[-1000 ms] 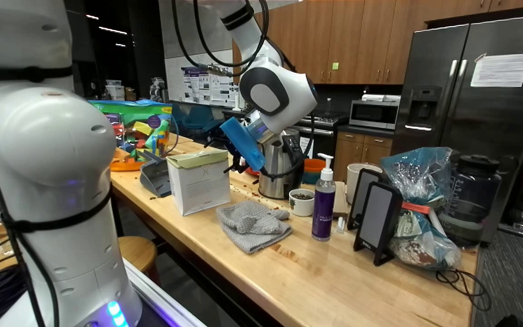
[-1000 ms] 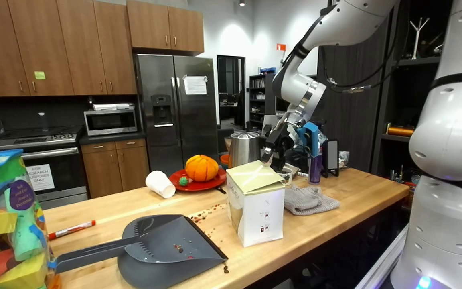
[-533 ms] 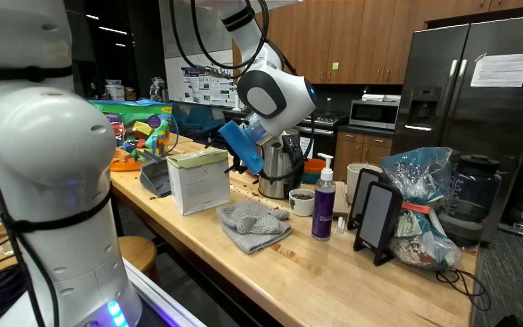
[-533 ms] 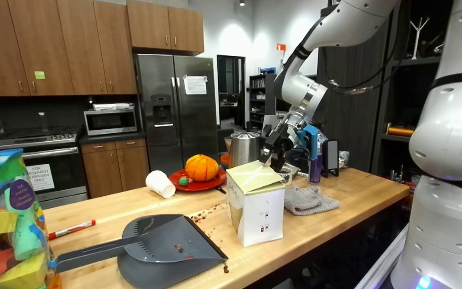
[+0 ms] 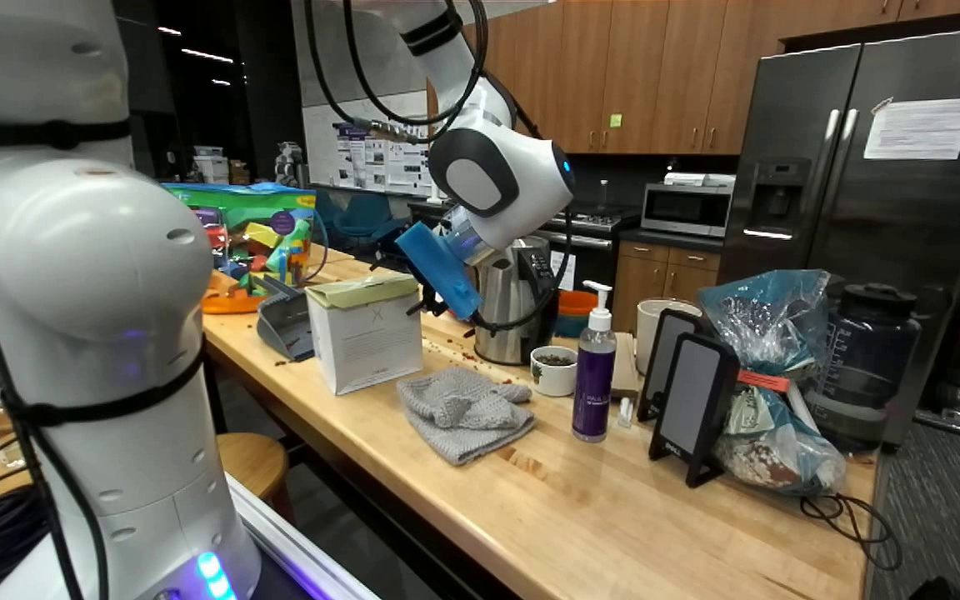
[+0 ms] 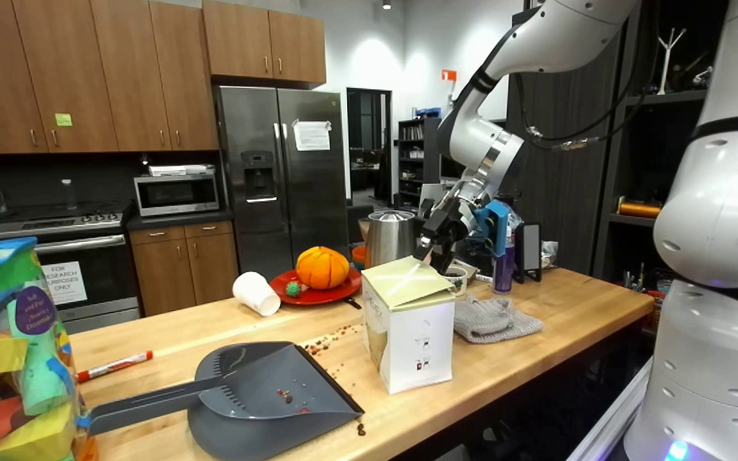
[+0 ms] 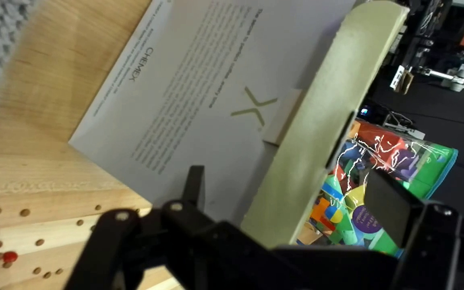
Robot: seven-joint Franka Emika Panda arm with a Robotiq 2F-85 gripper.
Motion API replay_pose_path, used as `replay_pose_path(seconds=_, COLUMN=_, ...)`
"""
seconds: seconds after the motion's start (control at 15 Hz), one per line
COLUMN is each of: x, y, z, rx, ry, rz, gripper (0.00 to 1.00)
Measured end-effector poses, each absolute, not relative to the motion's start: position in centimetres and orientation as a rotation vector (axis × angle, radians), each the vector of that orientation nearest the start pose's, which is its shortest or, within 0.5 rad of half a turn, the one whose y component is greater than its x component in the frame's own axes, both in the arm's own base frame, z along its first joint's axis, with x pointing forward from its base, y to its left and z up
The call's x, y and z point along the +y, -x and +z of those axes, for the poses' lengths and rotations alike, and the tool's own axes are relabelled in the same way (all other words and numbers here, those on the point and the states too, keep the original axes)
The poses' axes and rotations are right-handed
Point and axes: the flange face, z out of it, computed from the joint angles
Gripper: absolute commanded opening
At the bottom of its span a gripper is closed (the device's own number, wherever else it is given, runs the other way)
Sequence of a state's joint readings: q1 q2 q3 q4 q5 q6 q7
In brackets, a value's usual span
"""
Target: Open the box
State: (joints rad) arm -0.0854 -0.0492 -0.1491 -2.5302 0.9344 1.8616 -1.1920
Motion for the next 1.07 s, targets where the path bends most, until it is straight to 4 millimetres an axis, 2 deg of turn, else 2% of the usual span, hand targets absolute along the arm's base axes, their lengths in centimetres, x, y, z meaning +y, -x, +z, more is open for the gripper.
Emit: replay_pose_path(seconds=1.07, x=-0.1, y=-36.6, z=30.3, rx=-0.549, ry=2.219, rz=-0.2, gripper=1.0)
